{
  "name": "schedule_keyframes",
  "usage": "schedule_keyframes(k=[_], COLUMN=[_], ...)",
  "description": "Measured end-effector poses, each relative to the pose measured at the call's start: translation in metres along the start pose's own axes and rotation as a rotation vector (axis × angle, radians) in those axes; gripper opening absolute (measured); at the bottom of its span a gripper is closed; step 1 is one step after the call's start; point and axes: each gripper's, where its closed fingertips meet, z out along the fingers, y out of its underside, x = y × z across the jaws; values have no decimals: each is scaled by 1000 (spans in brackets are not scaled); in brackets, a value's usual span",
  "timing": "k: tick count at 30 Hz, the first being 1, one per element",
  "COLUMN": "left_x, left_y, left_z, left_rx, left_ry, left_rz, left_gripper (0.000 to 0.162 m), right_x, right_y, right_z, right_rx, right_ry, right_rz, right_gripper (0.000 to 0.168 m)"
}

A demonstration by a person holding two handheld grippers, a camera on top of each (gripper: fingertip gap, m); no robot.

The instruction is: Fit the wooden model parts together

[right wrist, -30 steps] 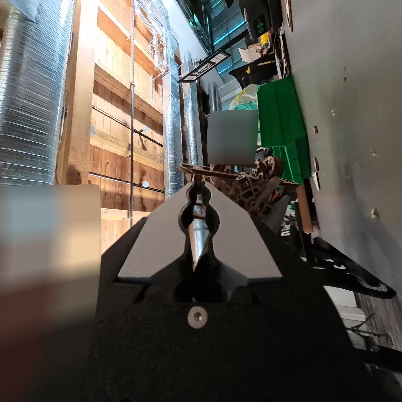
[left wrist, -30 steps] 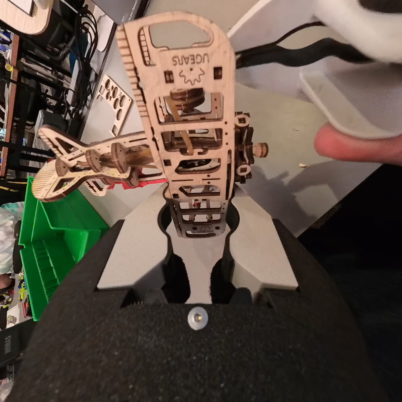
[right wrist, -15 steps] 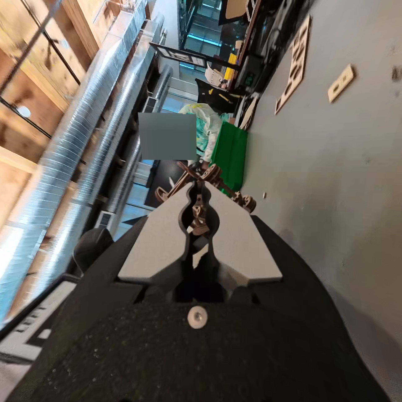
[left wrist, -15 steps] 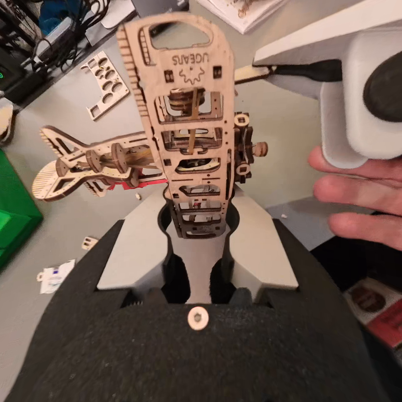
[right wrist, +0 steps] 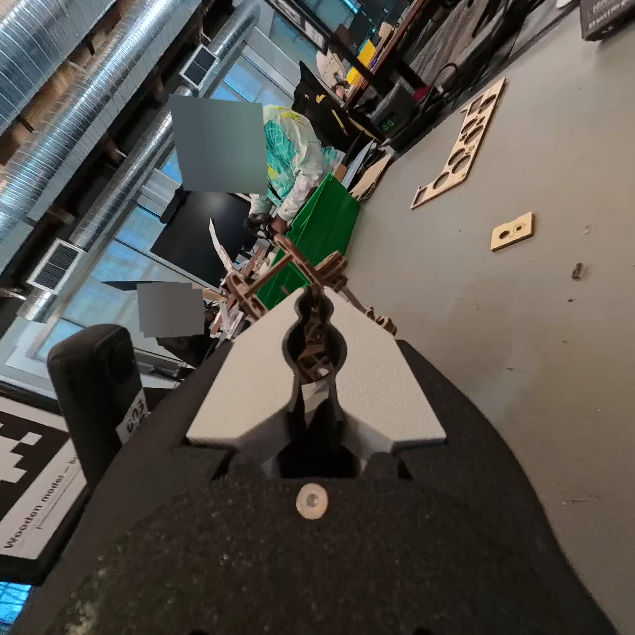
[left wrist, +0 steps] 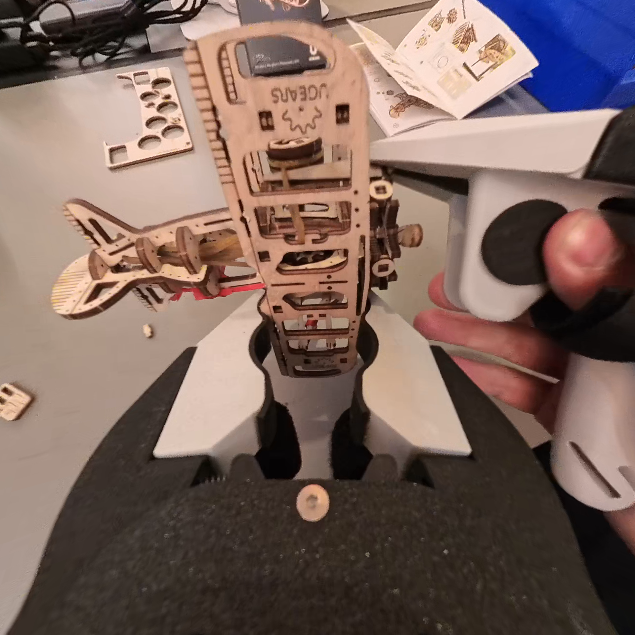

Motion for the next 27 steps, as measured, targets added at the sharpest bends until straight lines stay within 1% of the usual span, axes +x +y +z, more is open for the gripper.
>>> schedule_keyframes(k=[2, 5, 9, 13, 17, 27], left_x=[6, 14, 20, 24, 30, 31], left_y=[1, 1, 5, 10, 20, 23], left_z=[2, 6, 16, 21, 27, 28], left_rx=[9, 47, 69, 82, 64, 30], left_ry=[8, 12, -1, -1, 21, 1], left_rz=[-32, -76, -76, -70, -85, -57], left_gripper=[46, 46, 46, 46, 46, 46], right_x=[3, 1, 7, 16, 20, 31], right_y=[-3, -6, -9, -7, -5, -2], right_z=[-4, -13, -24, -31, -33, -33], right_rx=[-9, -20, -29, -39, -60, -74], right_ry=[-1, 5, 32, 34, 41, 92], right_rz=[8, -57, -128, -95, -120, -94], right_gripper=[2, 2, 1, 1, 1, 1])
